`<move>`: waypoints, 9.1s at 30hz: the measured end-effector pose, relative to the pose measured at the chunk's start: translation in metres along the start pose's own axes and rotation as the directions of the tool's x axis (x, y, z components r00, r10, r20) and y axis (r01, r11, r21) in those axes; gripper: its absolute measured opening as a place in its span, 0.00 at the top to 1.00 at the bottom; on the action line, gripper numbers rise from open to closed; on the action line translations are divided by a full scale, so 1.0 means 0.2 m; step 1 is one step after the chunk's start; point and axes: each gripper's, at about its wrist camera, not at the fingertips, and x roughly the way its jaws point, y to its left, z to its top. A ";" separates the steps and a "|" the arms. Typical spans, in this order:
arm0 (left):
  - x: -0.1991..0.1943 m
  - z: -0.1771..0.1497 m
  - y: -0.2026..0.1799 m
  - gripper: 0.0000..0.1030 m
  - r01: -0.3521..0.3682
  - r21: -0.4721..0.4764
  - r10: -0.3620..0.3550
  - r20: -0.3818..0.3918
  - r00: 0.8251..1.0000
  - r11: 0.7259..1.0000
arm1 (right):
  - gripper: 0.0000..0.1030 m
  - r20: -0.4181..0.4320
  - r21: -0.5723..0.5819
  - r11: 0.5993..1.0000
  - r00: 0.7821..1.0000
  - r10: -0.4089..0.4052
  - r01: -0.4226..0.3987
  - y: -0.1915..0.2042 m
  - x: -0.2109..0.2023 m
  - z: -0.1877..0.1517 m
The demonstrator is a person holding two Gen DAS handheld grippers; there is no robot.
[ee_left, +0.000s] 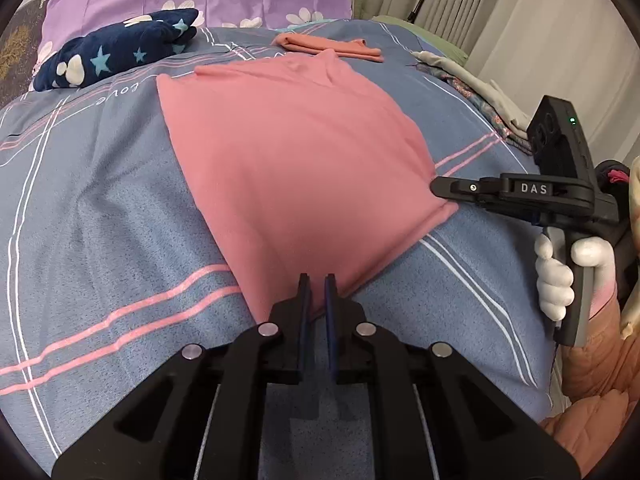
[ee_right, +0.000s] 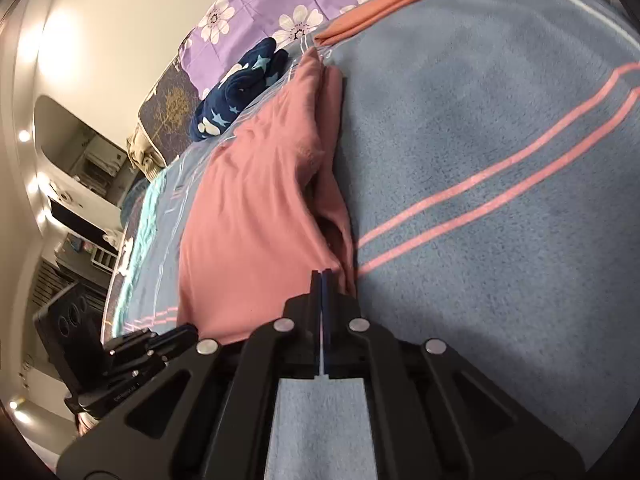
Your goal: Fold small clothes
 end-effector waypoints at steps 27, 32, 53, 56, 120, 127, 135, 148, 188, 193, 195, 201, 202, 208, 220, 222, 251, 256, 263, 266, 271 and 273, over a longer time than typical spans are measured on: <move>-0.05 0.25 -0.05 0.64 -0.016 0.093 0.007 0.097 0.995 0.995 | 0.75 0.035 -0.167 0.985 0.999 -0.031 0.037 0.12 0.00 0.36; -0.03 0.38 0.14 0.61 -0.100 -0.007 0.100 0.120 0.988 0.995 | 0.70 0.026 -0.101 0.995 1.000 -0.017 0.020 0.05 0.12 0.64; 0.18 0.37 0.19 0.57 -0.210 0.003 0.209 0.110 0.972 0.978 | 0.98 0.069 -0.064 0.996 0.996 -0.064 0.068 -0.12 0.48 1.00; 0.18 0.37 0.19 0.57 -0.213 0.002 0.212 0.110 0.971 0.977 | 0.98 0.090 -0.180 0.984 0.996 0.028 -0.011 0.06 0.37 0.96; 0.33 0.68 0.37 0.78 -0.041 -0.071 0.048 0.095 0.994 0.997 | 0.79 -0.163 -0.264 0.962 0.986 0.025 -0.068 0.14 0.56 0.79; -0.04 0.75 0.09 0.80 -0.079 0.037 0.067 0.251 0.966 0.996 | 0.82 0.084 -0.406 0.914 0.996 0.041 -0.003 0.39 0.10 0.70; -0.39 0.90 -0.49 0.81 -0.018 0.274 -0.094 0.391 0.916 0.962 | 0.83 0.387 -0.457 0.878 0.921 0.050 0.145 0.51 -0.71 0.65; -0.31 1.27 -1.39 0.81 0.077 0.539 -0.310 0.357 0.881 0.839 | 0.83 0.696 -0.209 0.837 0.678 -0.236 0.506 0.27 -1.66 0.65; 1.05 1.59 -1.48 0.55 0.068 0.484 -0.118 0.074 0.990 0.872 | 0.61 0.361 0.197 0.672 0.585 -0.727 0.714 -0.88 -1.12 1.18; 1.07 1.52 -1.42 0.55 0.085 0.452 -0.132 0.074 0.988 0.888 | 0.60 0.342 0.171 0.662 0.586 -0.735 0.730 -0.98 -0.96 0.96; 1.04 1.50 -1.43 0.55 0.064 0.473 -0.116 0.081 0.990 0.879 | 0.60 0.349 0.180 0.661 0.581 -0.736 0.729 -0.95 -0.97 0.91; 0.92 1.39 -1.43 0.48 0.078 0.496 -0.138 0.086 0.987 0.865 | 0.57 0.333 0.161 0.678 0.607 -0.722 0.718 -0.82 -1.02 0.79; 0.89 1.36 -1.43 0.41 0.092 0.495 -0.156 0.090 0.984 0.864 | 0.56 0.336 0.158 0.691 0.620 -0.709 0.705 -0.79 -1.04 0.76; 0.62 1.22 -1.49 0.31 0.083 0.497 -0.201 0.187 0.962 0.864 | 0.46 0.397 0.112 0.688 0.602 -0.693 0.717 -0.60 -1.13 0.54; 0.18 0.98 -1.54 0.01 -0.058 0.481 -0.165 0.409 0.898 0.875 | 0.17 0.467 0.179 0.709 0.576 -0.671 0.682 -0.30 -1.28 0.17; 0.13 0.94 -1.52 0.01 -0.097 0.470 -0.135 0.435 0.890 0.877 | 0.15 0.467 0.175 0.721 0.588 -0.661 0.671 -0.24 -1.27 0.12; -0.27 0.50 -1.32 0.01 -0.159 0.332 -0.012 0.459 0.888 0.930 | 0.02 0.545 0.272 0.705 0.498 -0.674 0.655 0.28 -1.44 -0.31; -0.28 0.48 -1.33 0.01 -0.161 0.336 -0.011 0.457 0.889 0.928 | 0.02 0.549 0.263 0.713 0.507 -0.665 0.650 0.29 -1.45 -0.32; -0.27 0.46 -1.35 0.01 -0.170 0.331 0.002 0.453 0.892 0.928 | 0.02 0.548 0.249 0.726 0.525 -0.651 0.641 0.29 -1.44 -0.32; -0.27 0.46 -1.35 0.01 -0.171 0.328 0.006 0.449 0.893 0.929 | 0.02 0.543 0.247 0.730 0.532 -0.649 0.638 0.27 -1.43 -0.32; -0.25 0.47 -1.35 0.01 -0.168 0.330 0.006 0.441 0.898 0.929 | 0.02 0.537 0.245 0.734 0.542 -0.647 0.633 0.25 -1.43 -0.32; -0.24 0.47 -1.36 0.01 -0.169 0.332 0.007 0.438 0.899 0.928 | 0.02 0.534 0.244 0.735 0.545 -0.646 0.632 0.24 -1.43 -0.31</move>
